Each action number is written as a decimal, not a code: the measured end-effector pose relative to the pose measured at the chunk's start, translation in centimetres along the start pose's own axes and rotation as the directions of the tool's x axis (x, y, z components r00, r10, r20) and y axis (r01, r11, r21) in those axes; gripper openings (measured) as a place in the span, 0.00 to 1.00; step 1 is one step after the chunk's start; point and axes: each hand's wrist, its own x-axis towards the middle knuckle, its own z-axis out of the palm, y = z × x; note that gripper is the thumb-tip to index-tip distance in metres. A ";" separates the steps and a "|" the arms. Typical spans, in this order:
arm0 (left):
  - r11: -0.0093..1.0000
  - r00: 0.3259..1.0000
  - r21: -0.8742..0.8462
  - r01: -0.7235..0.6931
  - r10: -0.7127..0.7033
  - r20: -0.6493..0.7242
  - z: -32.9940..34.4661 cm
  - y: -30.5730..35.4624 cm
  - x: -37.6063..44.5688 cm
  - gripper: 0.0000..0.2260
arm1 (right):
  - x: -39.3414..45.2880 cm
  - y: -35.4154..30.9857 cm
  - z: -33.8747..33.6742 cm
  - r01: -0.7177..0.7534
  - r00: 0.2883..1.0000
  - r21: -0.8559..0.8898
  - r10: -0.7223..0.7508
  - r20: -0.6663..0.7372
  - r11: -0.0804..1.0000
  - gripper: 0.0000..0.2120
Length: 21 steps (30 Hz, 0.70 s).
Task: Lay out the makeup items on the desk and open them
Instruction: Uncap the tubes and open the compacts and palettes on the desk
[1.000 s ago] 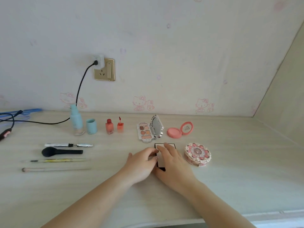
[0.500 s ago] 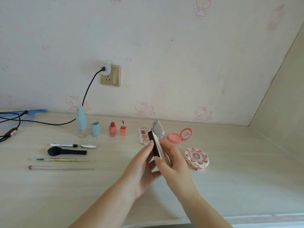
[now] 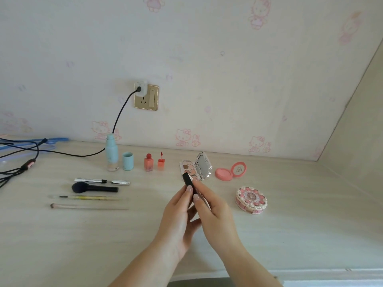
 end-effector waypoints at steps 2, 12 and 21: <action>1.000 1.000 0.016 0.002 -0.003 0.003 -0.1 0.1 0.0 0.12 | -0.1 -0.1 0.3 -0.010 1.000 0.005 0.010 0.004 1.000 0.20; 0.980 0.981 -0.181 0.088 -0.117 -0.157 -1.7 1.4 0.7 0.14 | 2.3 -0.4 -1.8 -0.197 0.911 0.716 0.394 -0.118 0.670 0.13; 0.994 0.953 0.096 0.057 -0.026 -0.301 -3.8 2.6 2.2 0.15 | 3.0 1.0 -1.3 -0.258 0.819 0.895 0.574 0.003 0.364 0.15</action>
